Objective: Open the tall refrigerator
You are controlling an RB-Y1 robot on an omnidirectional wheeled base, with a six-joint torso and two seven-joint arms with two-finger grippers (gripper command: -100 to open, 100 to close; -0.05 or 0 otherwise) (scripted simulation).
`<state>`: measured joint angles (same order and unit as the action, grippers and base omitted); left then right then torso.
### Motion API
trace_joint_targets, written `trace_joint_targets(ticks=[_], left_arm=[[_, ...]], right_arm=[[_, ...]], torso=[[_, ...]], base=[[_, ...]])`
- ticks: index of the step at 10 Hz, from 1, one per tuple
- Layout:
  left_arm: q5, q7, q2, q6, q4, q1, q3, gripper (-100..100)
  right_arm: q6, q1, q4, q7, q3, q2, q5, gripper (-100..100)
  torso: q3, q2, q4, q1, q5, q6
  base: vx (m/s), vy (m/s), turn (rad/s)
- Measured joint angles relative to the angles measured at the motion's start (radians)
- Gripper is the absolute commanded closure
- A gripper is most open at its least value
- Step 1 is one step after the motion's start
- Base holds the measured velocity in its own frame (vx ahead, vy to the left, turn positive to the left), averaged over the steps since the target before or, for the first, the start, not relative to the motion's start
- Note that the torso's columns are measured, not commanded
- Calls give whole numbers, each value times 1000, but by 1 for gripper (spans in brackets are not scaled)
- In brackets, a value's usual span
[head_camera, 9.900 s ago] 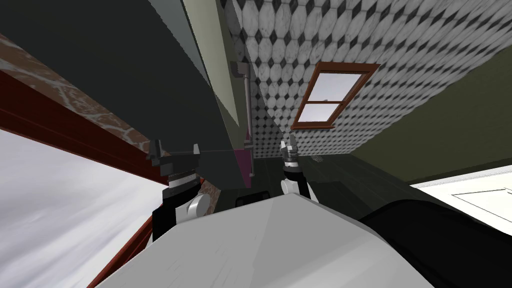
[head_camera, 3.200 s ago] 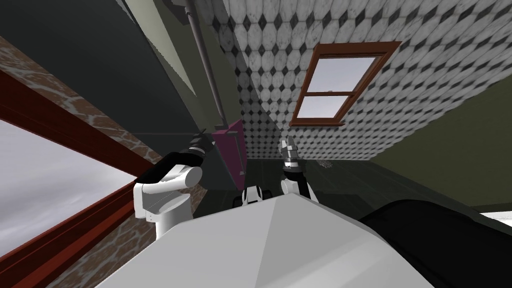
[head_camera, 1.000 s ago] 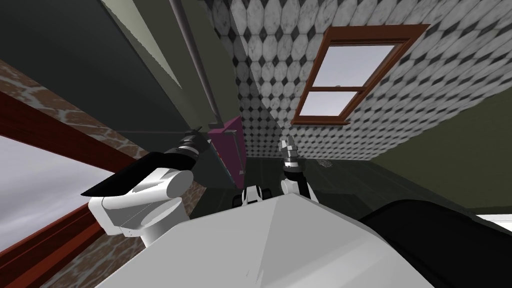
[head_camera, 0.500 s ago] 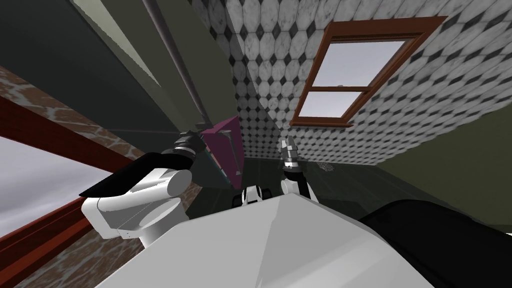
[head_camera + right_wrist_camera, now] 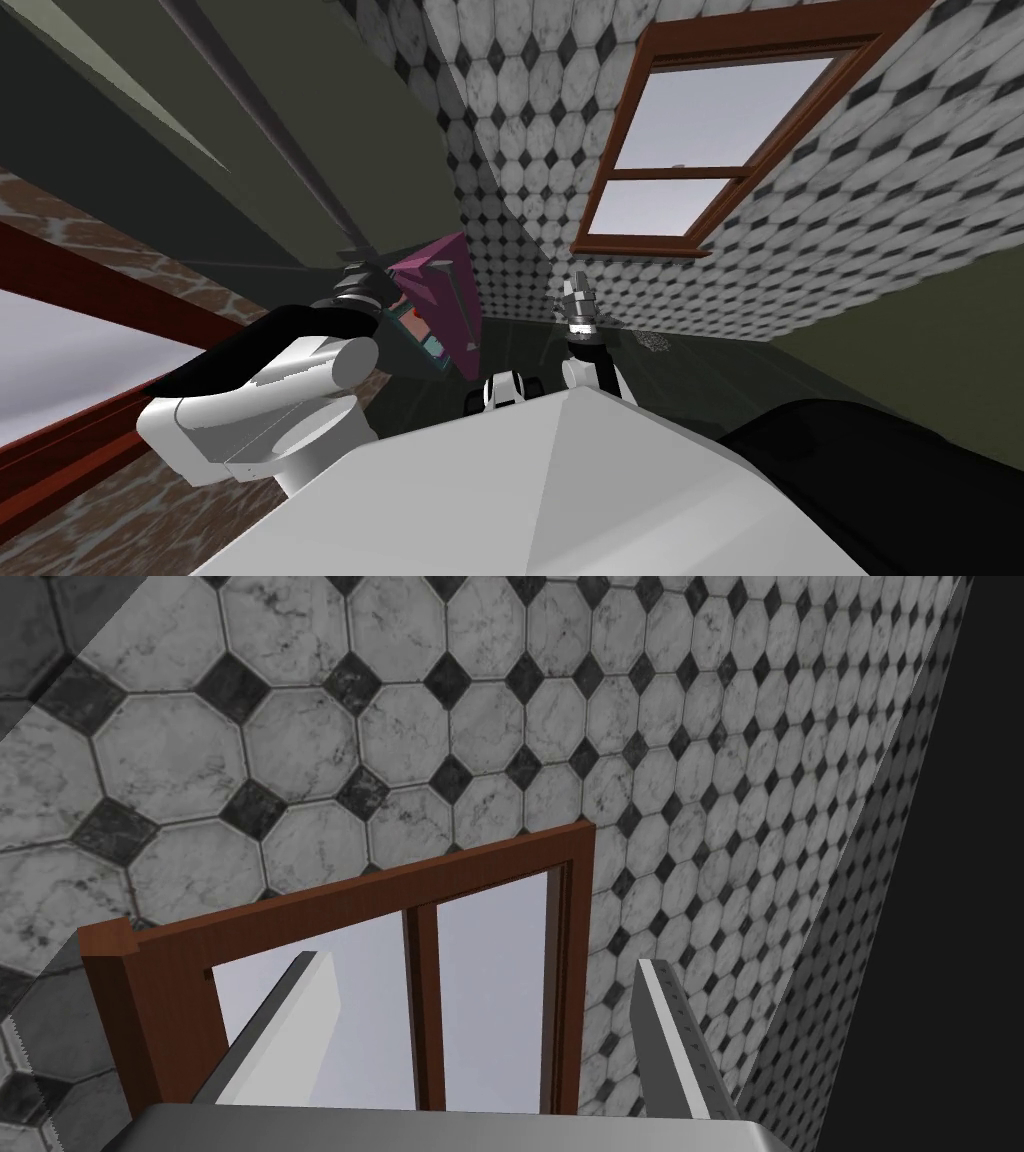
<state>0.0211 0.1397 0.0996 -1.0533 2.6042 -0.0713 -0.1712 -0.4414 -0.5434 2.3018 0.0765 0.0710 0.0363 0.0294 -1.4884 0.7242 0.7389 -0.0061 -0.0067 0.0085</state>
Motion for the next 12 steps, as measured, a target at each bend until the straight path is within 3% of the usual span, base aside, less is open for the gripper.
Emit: trace_joint_targets(ticks=[7,8,12], left_arm=[[74,14,-13,3,1,-29,-65,100],[75,14,-14,3,1,-30,-65,-100],[80,16,4,-13,-71,-65,-55,-100]], right_arm=[[0,0,0,0,0,0,0,0],[0,0,0,0,0,0,0,0],[0,0,0,0,-1,-1,0,0]], torso=[[12,13,-1,9,8,-8],[13,15,-1,16,9,-9],[6,0,-14,20,17,-9]], base=[[30,-255,50],[7,-11,-29],[-9,52,-20]])
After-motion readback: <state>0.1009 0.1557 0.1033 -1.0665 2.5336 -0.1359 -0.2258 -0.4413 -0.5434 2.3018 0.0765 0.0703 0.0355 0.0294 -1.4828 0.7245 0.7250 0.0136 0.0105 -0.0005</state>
